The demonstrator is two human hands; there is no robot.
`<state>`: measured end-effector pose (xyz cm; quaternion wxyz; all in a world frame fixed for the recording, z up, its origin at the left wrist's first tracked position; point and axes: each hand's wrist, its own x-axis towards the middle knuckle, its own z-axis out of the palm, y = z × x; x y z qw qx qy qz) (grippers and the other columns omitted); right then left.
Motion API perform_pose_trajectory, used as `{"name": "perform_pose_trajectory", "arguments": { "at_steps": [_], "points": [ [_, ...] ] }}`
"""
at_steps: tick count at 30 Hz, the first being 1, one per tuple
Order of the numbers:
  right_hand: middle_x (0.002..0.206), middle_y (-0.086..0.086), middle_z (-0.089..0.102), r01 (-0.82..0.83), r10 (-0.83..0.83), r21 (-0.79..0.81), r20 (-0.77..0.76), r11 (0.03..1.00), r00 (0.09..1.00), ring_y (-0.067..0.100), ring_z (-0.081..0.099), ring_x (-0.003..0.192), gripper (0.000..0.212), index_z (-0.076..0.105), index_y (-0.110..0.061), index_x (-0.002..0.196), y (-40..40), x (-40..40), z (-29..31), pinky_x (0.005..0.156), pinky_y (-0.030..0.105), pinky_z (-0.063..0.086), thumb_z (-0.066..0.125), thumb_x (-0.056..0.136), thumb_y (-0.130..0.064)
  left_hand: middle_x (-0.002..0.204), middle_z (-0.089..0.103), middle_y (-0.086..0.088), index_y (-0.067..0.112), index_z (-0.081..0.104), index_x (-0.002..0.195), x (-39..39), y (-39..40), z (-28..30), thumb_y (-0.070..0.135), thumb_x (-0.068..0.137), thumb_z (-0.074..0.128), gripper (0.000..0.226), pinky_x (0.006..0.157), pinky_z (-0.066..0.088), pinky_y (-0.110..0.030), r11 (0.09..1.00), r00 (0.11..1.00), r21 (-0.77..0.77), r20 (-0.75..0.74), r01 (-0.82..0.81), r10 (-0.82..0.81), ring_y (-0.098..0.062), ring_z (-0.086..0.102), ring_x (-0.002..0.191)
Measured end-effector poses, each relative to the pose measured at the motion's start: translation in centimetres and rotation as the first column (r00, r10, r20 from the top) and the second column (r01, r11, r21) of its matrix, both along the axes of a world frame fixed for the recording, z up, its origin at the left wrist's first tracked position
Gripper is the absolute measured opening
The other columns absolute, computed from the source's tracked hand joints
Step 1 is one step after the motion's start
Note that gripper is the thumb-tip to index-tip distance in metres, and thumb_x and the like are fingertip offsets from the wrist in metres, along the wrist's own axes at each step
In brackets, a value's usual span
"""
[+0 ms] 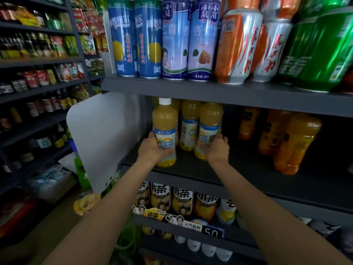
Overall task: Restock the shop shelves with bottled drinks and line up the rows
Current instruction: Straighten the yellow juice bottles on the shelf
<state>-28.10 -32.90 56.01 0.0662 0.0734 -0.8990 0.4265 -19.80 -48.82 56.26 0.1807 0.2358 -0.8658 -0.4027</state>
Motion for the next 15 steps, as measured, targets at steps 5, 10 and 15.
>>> {"name": "perform_pose_trajectory", "arguments": {
  "at_steps": [5, 10, 15],
  "points": [
    [0.135, 0.017, 0.037, -0.077, 0.077, -0.041, -0.006, 0.996, 0.997, 0.032, 0.033, 0.125, 0.064, 0.031, -0.003, 0.137, 1.1, 1.6, -0.6, 0.102, 0.034, 0.033, 0.065, 0.084, -0.013, 0.122, 0.055, -0.014, 0.010, 0.042, 0.123, -1.7, 2.1, -0.9, 0.029, 0.073, 0.076, 0.063, 0.089, 0.043, -0.038, 0.989, 0.984, -0.050, -0.113, -0.142, 0.135, -0.030, 0.052, 0.113],
    [0.128, 0.016, 0.039, -0.161, 0.161, 0.002, -0.075, 0.987, 0.984, 0.028, 0.044, 0.114, 0.048, 0.040, -0.003, 0.129, 3.3, 3.9, -1.2, 0.084, 0.020, 0.035, 0.062, 0.086, -0.010, 0.110, 0.064, -0.012, 0.006, 0.050, 0.118, -1.4, 2.6, -1.5, 0.018, 0.075, 0.076, 0.052, 0.089, 0.049, -0.034, 0.977, 0.959, 0.167, -0.225, -0.134, 0.170, -0.026, 0.061, 0.104],
    [0.130, 0.013, 0.037, -0.221, 0.224, 0.039, -0.171, 0.975, 0.960, 0.025, 0.052, 0.107, 0.044, 0.043, -0.006, 0.129, 8.8, 5.4, -1.6, 0.091, 0.027, 0.043, 0.058, 0.088, -0.007, 0.112, 0.053, -0.014, 0.004, 0.050, 0.113, 1.4, 5.9, -3.4, 0.005, 0.083, 0.061, 0.031, 0.086, 0.048, -0.032, 0.966, 0.865, 0.047, -0.436, -0.255, 0.250, -0.023, 0.057, 0.096]
  ]
}}
